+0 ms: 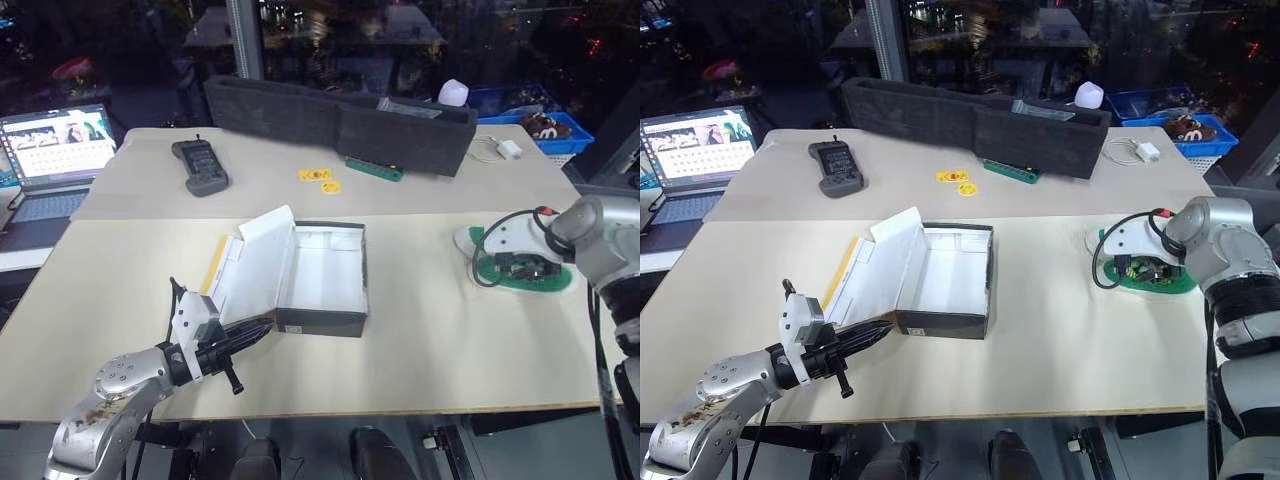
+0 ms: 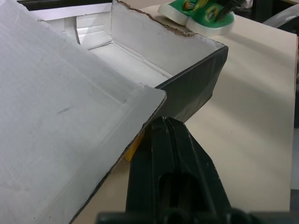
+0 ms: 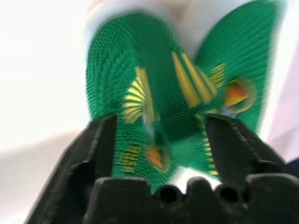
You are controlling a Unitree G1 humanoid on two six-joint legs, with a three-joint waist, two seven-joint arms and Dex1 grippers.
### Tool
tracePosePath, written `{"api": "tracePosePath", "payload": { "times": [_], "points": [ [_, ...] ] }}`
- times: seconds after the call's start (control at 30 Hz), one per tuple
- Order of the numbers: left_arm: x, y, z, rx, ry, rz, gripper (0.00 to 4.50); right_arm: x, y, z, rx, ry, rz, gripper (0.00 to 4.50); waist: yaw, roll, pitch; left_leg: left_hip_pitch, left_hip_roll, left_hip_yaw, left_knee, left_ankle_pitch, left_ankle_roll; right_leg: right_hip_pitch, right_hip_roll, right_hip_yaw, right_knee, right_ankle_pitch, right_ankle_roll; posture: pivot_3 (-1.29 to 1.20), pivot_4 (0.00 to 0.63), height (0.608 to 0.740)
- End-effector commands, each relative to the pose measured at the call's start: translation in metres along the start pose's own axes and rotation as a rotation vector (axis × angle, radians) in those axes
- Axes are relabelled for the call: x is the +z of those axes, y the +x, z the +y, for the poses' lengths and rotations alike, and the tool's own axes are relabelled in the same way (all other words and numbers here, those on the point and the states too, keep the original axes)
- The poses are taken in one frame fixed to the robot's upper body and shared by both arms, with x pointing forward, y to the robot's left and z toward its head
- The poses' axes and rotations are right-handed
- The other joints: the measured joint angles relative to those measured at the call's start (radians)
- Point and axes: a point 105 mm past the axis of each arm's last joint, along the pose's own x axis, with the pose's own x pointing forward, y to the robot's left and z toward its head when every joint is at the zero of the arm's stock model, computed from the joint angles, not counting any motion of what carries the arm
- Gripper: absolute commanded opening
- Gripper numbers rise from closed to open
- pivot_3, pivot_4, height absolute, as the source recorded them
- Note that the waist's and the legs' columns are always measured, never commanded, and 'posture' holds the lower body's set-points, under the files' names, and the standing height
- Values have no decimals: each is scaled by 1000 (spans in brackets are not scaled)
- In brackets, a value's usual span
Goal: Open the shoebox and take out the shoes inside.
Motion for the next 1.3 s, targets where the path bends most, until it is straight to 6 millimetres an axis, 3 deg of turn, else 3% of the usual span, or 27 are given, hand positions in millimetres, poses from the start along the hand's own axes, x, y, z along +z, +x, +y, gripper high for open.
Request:
{"api": "tracePosePath", "payload": {
  "times": [0.03,0.27,0.37,0.47,0.6,0.77,0.97,1.13,1.3],
  "points": [
    [7,0,-2,-11,24,-19,22,-1,-12,-23,-112,-15,5,3353,0,0,0,0,0,0,0,0,0,0,0,0,0,0,0,0,150,715],
    [7,-1,-1,-7,28,-16,22,17,-36,-40,-175,-21,-89,3353,-3,0,0,0,0,0,0,0,0,0,0,0,0,0,0,0,150,715],
    [8,-1,1,2,39,-18,22,33,-56,-43,-194,24,-206,3353,-4,0,0,0,0,0,0,0,0,0,0,0,0,0,0,0,150,715],
    [11,-3,7,36,47,-33,22,51,-85,-38,-216,129,-396,3353,1,0,0,0,0,-1,0,0,0,0,0,0,1,0,0,0,150,715],
    [10,-6,10,67,45,-36,22,57,-109,-26,-257,326,-558,3353,8,0,0,0,0,-3,0,0,0,2,0,-2,0,0,0,0,150,715],
    [9,-12,12,113,38,-37,22,35,-105,9,-275,616,-557,3353,24,-1,-1,0,0,-3,1,0,0,3,0,-2,0,0,0,0,150,715],
    [9,-18,13,136,31,-35,22,19,-88,73,-303,849,-463,3353,29,-2,-1,0,0,-2,2,0,0,2,0,-2,0,-1,1,0,150,715],
    [8,-17,18,170,16,-48,22,23,-80,91,-476,980,-482,3353,21,-2,-2,1,0,-1,2,0,0,2,0,-1,0,-1,1,0,150,715],
    [3,-23,24,325,-15,-84,22,50,-65,123,-568,978,-512,3353,24,-4,-4,0,0,-3,1,0,0,2,0,-2,0,-1,1,0,150,715]
  ]
}}
